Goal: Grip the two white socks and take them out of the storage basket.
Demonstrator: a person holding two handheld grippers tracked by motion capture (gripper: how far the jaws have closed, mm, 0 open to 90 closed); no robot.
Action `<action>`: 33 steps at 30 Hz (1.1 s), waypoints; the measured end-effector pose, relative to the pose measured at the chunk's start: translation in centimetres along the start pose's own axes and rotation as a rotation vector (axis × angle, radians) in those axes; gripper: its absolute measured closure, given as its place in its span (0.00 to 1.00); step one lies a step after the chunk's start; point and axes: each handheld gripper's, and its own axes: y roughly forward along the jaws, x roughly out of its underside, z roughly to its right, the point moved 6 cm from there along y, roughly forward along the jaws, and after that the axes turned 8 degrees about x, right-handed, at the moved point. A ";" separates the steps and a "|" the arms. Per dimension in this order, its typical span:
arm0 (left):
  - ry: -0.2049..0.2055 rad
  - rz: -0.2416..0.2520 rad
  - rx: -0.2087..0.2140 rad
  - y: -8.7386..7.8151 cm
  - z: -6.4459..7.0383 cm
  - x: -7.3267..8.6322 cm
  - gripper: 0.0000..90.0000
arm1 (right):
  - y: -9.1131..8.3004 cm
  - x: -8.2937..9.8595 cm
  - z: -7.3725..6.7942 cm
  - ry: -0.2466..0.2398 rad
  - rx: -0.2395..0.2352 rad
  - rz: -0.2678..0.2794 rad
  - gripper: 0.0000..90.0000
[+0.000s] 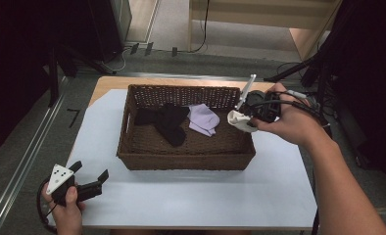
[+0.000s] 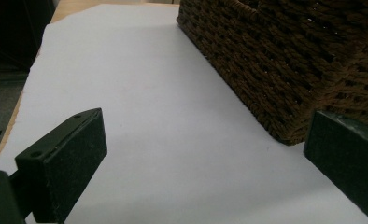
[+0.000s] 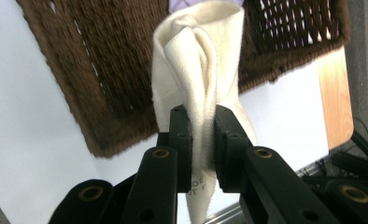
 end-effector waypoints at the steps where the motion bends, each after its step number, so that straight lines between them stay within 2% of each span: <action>1: 0.000 0.000 -0.001 0.0 0.0 0.0 0.00 | 0.0 0.3 0.1 0.005 0.003 0.000 0.88; 8: 0.000 0.001 0.000 0.0 0.0 0.0 0.00 | 0.0 3.2 0.7 0.046 0.017 -0.035 0.88; 19: 0.004 -0.002 -0.001 0.0 0.1 0.0 0.00 | 1.0 6.4 0.8 0.109 0.011 -0.052 0.88; 23: 0.007 -0.003 -0.001 0.0 0.1 0.0 0.00 | 1.8 7.6 0.7 0.133 0.005 -0.070 0.88; 33: 0.008 -0.003 0.001 0.0 0.1 0.0 0.00 | 5.6 10.9 -0.1 0.189 -0.012 -0.114 0.88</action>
